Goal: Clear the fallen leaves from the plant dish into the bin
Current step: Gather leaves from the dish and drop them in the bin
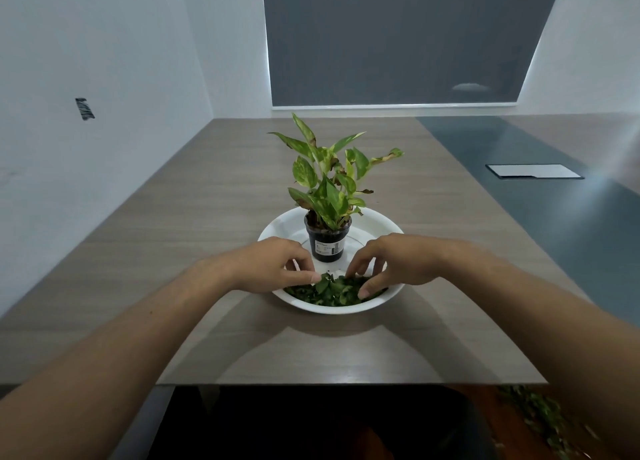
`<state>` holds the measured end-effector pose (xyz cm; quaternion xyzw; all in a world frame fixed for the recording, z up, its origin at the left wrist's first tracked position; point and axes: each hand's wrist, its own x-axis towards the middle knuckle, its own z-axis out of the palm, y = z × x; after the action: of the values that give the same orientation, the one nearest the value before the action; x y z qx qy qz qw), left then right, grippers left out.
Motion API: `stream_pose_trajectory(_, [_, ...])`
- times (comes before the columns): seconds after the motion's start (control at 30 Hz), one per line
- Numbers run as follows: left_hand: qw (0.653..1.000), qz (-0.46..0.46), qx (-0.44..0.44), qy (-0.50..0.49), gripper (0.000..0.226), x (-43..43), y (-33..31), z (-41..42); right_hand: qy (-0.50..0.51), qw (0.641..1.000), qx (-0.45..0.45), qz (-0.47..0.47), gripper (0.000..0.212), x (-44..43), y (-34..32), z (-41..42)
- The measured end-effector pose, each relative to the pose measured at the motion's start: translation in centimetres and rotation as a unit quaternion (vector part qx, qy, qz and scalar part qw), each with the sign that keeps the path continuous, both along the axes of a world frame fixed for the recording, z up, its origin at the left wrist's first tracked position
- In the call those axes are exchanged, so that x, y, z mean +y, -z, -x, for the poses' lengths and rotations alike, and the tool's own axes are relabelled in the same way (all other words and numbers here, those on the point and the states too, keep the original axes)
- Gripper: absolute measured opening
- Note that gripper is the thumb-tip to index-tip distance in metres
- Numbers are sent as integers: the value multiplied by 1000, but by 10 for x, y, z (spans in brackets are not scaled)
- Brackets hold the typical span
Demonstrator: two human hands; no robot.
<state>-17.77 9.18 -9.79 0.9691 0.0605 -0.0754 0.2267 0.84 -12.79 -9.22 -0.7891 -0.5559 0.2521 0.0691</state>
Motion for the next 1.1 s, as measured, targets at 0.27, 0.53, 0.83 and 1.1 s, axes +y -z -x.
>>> stream_pose_trajectory(0.27, [999,3,15,34,47,-9,7,-10,3,999,-19,-31,41,-2,11,4])
stream_pose_trajectory(0.53, [999,-6,-31,24,19,-12,19,-13,12,995,-53,-85,19,-3,20,8])
stream_pose_trajectory(0.83, [995,9,-94,-33,14,-2,7,-10,29,990,-64,-121,16,-2,1,5])
stream_pose_trajectory(1.1, [990,18,-131,-57,13,-3,-17,-9,74,980,-57,-178,12,-11,-27,-5])
